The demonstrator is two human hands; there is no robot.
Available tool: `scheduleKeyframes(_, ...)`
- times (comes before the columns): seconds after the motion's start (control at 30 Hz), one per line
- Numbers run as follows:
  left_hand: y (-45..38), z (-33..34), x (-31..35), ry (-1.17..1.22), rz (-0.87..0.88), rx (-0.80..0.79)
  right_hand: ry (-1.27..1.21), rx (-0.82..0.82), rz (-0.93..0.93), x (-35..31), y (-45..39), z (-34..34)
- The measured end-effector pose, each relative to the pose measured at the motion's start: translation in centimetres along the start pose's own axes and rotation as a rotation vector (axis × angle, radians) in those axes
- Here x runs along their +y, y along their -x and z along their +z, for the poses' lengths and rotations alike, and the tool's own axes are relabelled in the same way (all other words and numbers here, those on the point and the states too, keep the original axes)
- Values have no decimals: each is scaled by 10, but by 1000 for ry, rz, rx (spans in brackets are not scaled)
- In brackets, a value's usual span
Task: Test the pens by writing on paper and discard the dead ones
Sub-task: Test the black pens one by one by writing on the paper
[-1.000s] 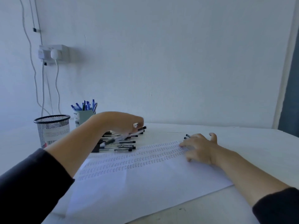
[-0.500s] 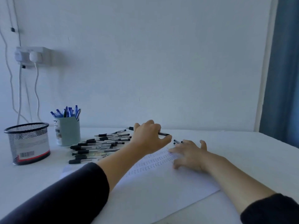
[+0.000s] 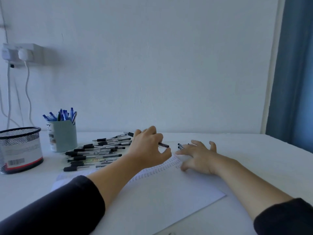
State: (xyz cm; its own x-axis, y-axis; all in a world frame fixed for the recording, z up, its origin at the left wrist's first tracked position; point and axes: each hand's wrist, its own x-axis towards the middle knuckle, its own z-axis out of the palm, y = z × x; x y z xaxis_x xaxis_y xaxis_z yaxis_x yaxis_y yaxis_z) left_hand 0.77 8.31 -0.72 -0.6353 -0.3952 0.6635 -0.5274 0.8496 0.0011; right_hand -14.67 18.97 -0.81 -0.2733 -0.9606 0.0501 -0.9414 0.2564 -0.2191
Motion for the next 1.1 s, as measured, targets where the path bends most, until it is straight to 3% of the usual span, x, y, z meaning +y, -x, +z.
scheduleKeyframes(0.1,0,2,-1,49,93,-1,45,-5,28,2,1,-3)
scheduleKeyframes(0.27,1,-5,12,330,72,218,76,-40,37,-1,4,-4)
scheduleKeyframes(0.37,0,-17,26,468,-229,107,104,-50,28,-3,3,-3)
scheduleKeyframes(0.5,-4,-16,33,1016,-646,6,119,-56,41,-1,2,-1)
scheduleKeyframes(0.57,-3,-13,36,1150,-760,21,104,-52,42,0,1,-1)
scheduleKeyframes(0.83,4,-8,47,1155,-843,-119,58,-26,34,0,-1,1)
scheduleKeyframes(1.1,3,-2,49,870,-747,-195,45,-11,25,2,-3,4)
